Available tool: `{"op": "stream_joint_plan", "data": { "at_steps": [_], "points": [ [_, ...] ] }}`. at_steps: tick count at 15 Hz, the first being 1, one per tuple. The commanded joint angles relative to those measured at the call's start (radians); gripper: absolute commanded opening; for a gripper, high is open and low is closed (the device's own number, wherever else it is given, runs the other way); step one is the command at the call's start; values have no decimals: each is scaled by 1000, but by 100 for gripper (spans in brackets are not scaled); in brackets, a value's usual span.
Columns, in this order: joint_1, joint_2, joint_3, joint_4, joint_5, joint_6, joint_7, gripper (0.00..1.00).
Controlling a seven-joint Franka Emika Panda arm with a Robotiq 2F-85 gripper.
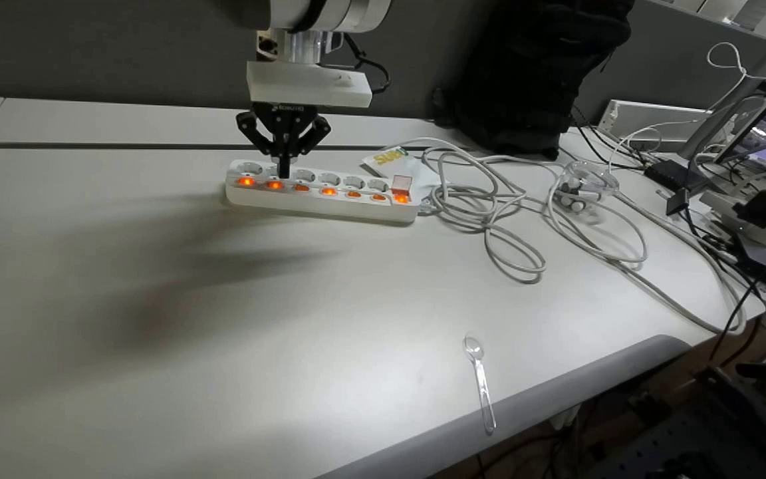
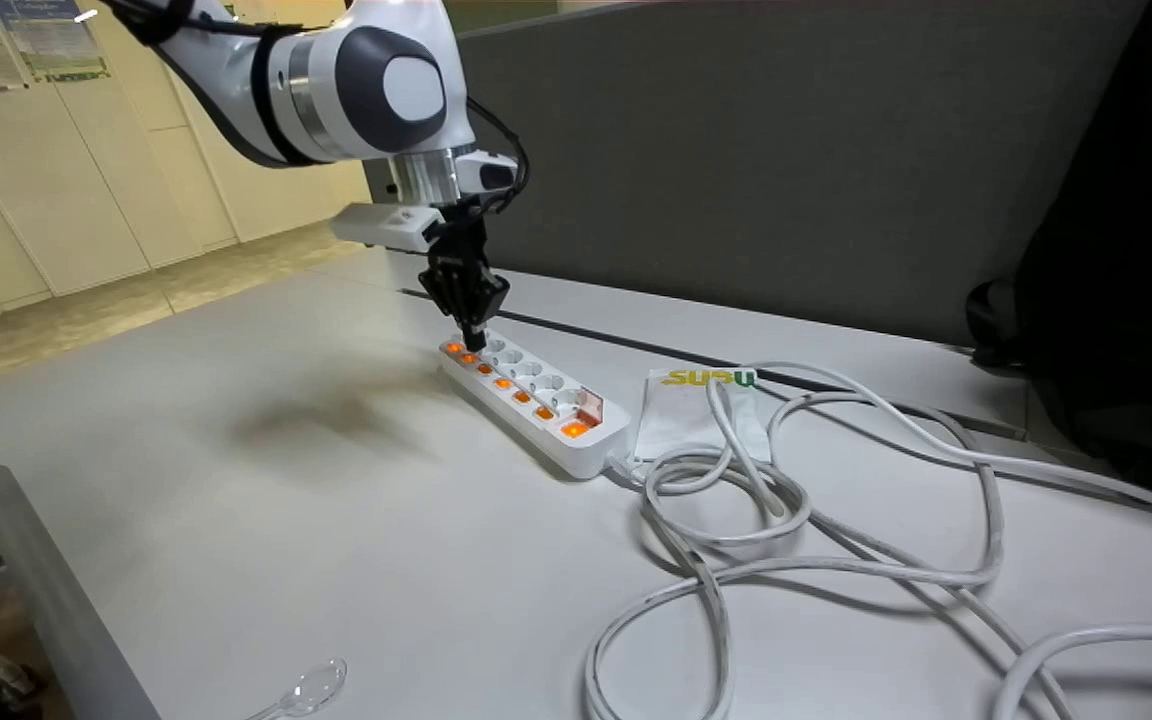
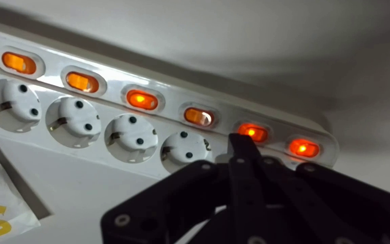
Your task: Turn off the second switch on the extension cord
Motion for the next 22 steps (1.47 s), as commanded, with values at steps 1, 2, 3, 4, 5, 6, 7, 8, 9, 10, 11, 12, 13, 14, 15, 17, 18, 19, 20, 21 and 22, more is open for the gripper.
{"op": "stream_joint_plan", "data": {
  "at_steps": [1,2,3,4,5,6,7,8,9,10,11,12,13,14,15,17,18,19,20,21,22],
  "points": [
    [3,28,-1,35,5,6,-2,0],
    [3,31,-1,36,5,10,-3,0],
    [4,33,0,35,5,11,-3,0],
    [4,34,2,35,6,12,-5,0],
    [4,33,4,35,6,11,-7,0],
    [6,33,5,35,6,10,-9,0],
    [7,34,7,34,6,10,-11,0],
    [9,35,7,33,4,9,-10,0],
    [12,37,5,32,3,10,-9,0],
    [13,38,3,31,2,10,-8,0],
    [15,39,2,28,2,13,-6,0],
    [18,40,-3,24,-2,18,0,0],
    [19,42,-4,21,-2,22,2,0],
    [21,44,-6,17,-3,27,5,0],
    [23,45,-9,16,-5,30,8,0],
    [41,54,-29,10,-24,51,28,0],
    [51,59,-38,7,-32,62,36,0],
    [59,66,-42,2,-33,82,41,0],
    [64,70,-46,-3,-32,95,46,0],
    [70,74,-50,-8,-32,106,51,0],
    [75,76,-54,-15,-31,115,58,0]
  ]
}}
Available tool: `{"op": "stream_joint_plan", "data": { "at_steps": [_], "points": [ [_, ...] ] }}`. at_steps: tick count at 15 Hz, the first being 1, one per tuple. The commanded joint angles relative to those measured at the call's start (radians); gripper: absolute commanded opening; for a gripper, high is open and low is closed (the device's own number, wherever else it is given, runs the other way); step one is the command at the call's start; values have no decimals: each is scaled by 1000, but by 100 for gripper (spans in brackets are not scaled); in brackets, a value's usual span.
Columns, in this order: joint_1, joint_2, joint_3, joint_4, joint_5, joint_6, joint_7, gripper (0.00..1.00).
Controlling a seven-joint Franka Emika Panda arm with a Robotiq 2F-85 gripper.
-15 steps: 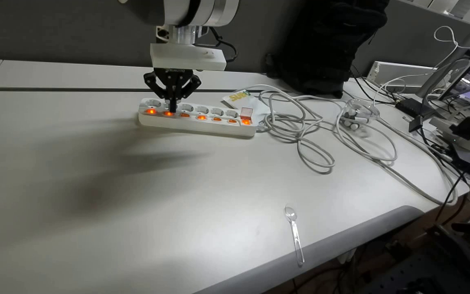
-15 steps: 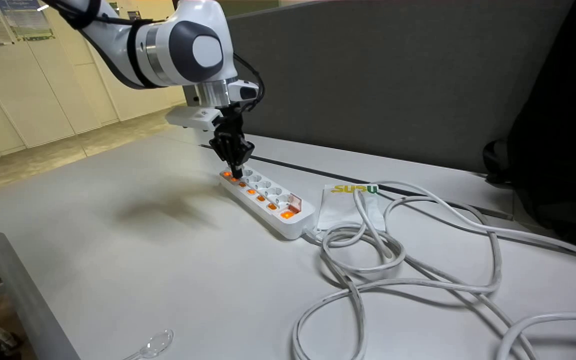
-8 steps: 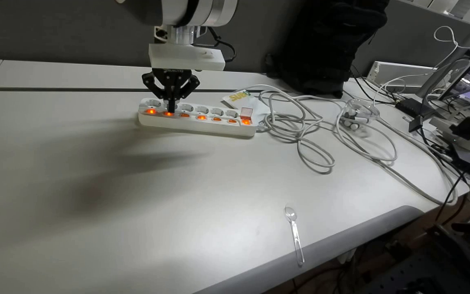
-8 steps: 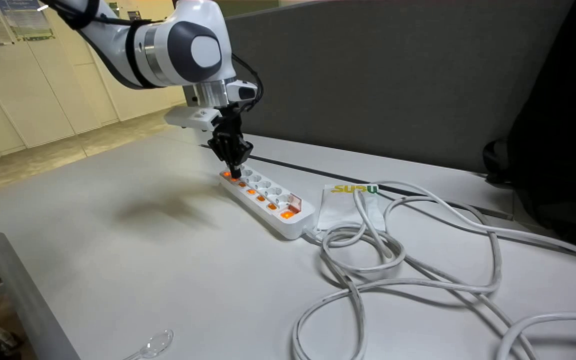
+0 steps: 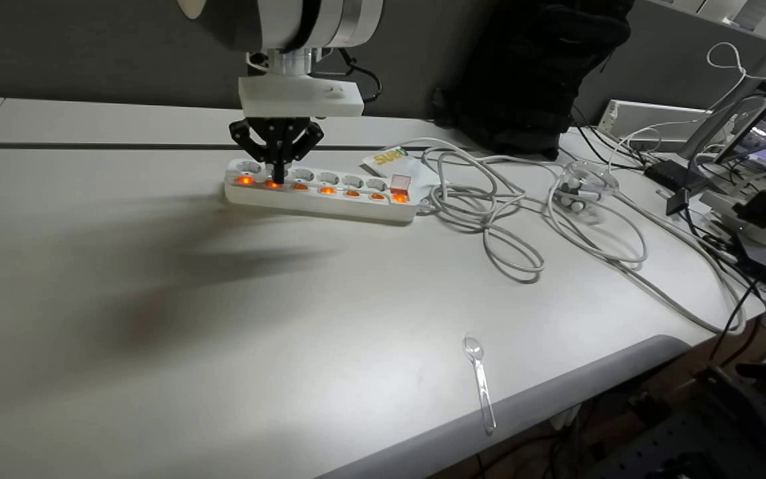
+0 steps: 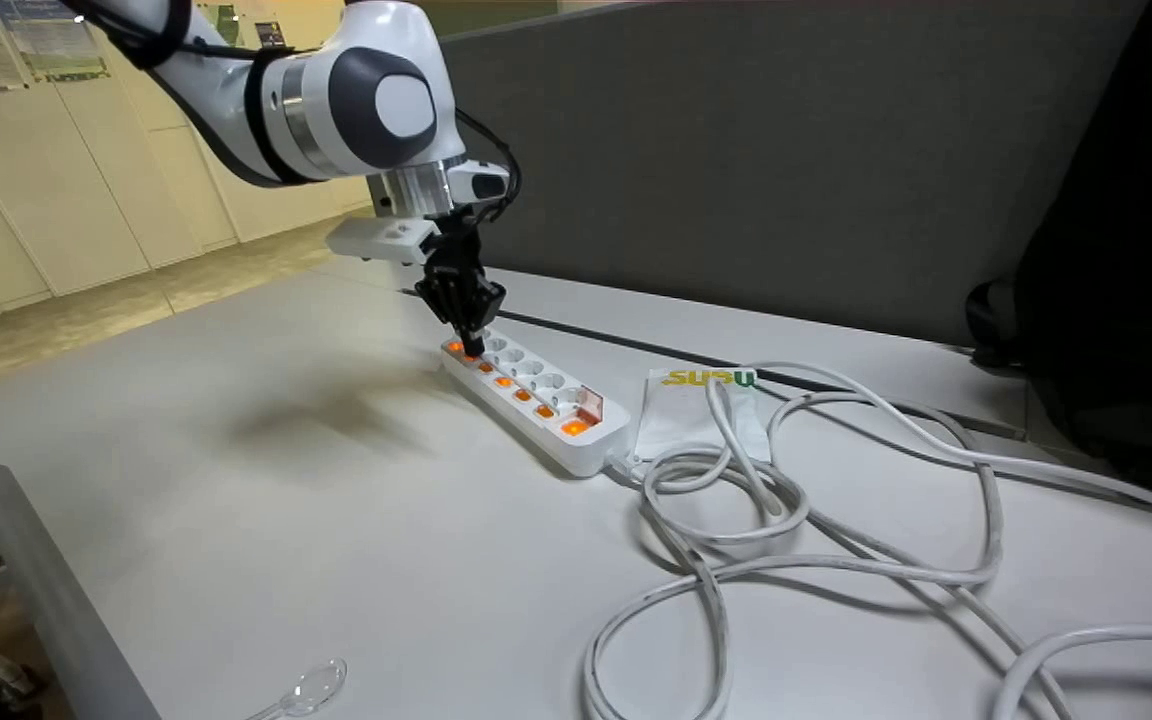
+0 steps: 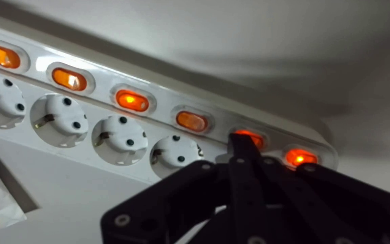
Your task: Turn off the second switch on the extension cord
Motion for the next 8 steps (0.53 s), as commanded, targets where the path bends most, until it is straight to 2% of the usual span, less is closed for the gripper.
{"op": "stream_joint_plan", "data": {
  "at_steps": [1,8],
  "points": [
    [31,56,-23,-17,-19,79,63,0],
    [85,59,-64,-121,7,292,164,0]
  ]
}}
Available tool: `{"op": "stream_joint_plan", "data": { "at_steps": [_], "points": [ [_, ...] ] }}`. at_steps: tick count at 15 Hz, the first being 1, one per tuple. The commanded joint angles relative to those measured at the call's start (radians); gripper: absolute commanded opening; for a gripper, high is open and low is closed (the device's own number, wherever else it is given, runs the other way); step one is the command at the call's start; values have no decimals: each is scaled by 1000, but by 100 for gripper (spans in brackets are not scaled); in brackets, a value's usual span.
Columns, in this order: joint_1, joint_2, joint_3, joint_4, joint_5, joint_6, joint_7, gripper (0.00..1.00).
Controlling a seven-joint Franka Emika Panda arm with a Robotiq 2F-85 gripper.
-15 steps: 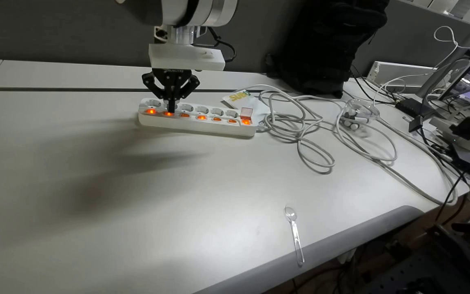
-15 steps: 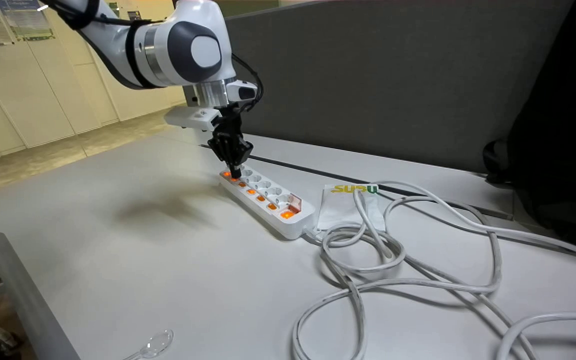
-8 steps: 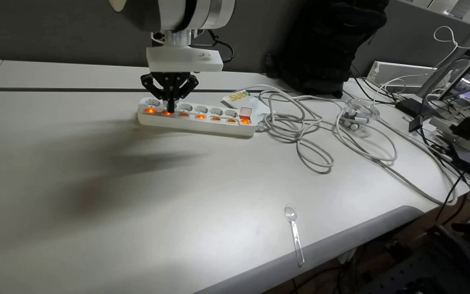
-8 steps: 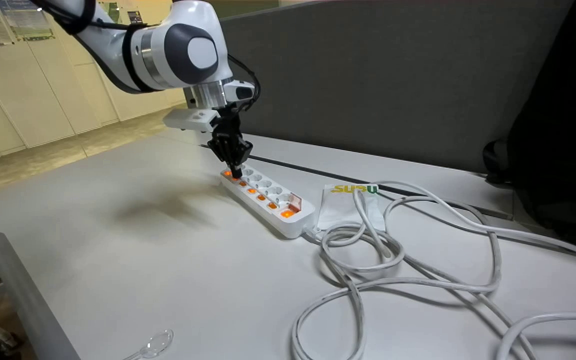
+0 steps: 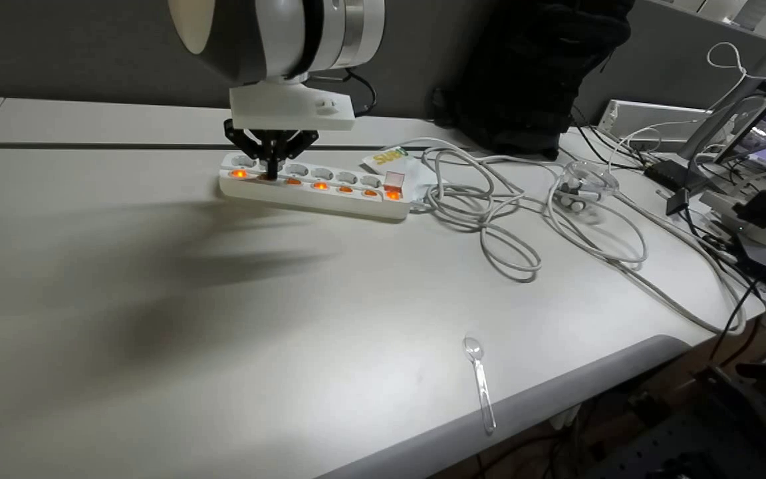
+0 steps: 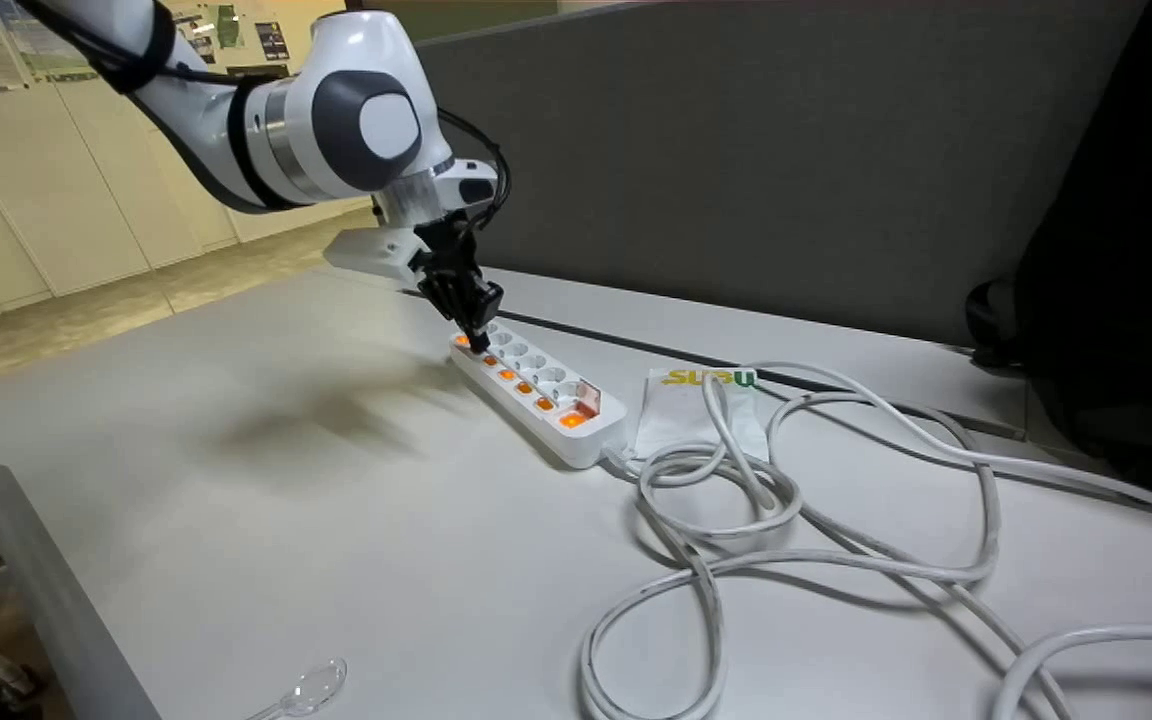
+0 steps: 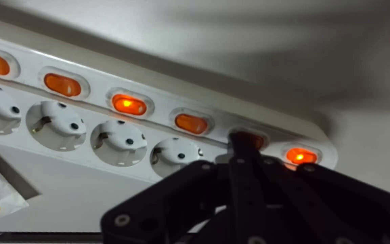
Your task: Turn off the second switch on the extension cord
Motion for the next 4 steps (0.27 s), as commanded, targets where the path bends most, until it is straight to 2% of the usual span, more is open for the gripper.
{"op": "stream_joint_plan", "data": {
  "at_steps": [1,4],
  "points": [
    [5,55,17,-74,36,109,55,0],
    [-132,14,181,-120,164,136,-87,0]
  ]
}}
